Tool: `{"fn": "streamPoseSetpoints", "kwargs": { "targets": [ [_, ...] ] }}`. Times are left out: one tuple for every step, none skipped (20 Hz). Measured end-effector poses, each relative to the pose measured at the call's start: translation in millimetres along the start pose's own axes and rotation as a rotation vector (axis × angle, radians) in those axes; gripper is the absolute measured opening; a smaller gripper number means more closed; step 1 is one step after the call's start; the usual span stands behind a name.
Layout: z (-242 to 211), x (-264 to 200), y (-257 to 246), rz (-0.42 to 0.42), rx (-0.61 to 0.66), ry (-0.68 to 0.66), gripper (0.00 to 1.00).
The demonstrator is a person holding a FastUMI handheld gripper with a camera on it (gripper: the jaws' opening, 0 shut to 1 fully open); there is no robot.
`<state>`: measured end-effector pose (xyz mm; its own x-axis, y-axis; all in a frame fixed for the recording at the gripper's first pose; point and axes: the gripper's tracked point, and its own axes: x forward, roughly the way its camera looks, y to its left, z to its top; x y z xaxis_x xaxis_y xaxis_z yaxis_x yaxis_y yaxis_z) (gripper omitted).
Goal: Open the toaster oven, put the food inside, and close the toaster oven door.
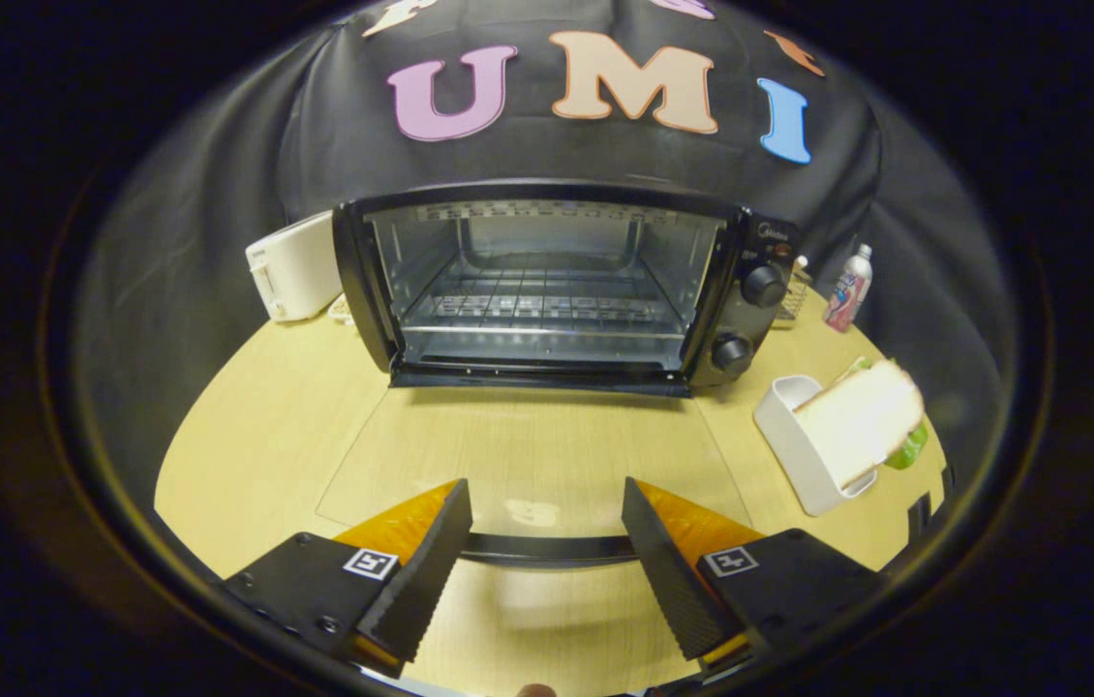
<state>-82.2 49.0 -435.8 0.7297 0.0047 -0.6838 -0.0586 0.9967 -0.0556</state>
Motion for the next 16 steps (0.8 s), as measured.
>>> {"fn": "streamPoseSetpoints", "kwargs": {
  "targets": [
    [7.1, -3.0, -1.3, 0.002, 0.009, -0.021, 0.98],
    [15.1, -5.8, -3.0, 0.004, 0.024, -0.044, 0.98],
    [23.8, -9.1, -5.0, 0.007, 0.039, -0.066, 0.98],
    [32.9, -12.8, -7.5, 0.009, 0.055, -0.092, 0.98],
    [44.5, -16.1, -11.7, 0.006, 0.070, -0.122, 0.98],
    [55.3, -19.1, -17.5, 0.001, 0.083, -0.149, 0.98],
    [65.9, -22.9, -24.5, -0.007, 0.093, -0.174, 0.98],
    [75.7, -27.1, -32.7, -0.017, 0.103, -0.197, 0.98],
    [85.3, -29.7, -43.3, -0.032, 0.109, -0.219, 0.98],
    [93.8, -33.5, -55.4, -0.048, 0.116, -0.238, 0.98],
    [102.7, -37.9, -67.5, -0.066, 0.123, -0.262, 0.98],
    [111.9, -40.7, -80.6, -0.084, 0.129, -0.284, 0.98],
    [120.3, -43.7, -95.9, -0.106, 0.139, -0.302, 0.98],
    [125.4, -48.1, -110.9, -0.130, 0.152, -0.315, 0.98],
    [130.5, -51.7, -127.2, -0.159, 0.164, -0.327, 0.98],
    [134.5, -54.7, -143.5, -0.182, 0.176, -0.338, 0.98]
  ]
}}
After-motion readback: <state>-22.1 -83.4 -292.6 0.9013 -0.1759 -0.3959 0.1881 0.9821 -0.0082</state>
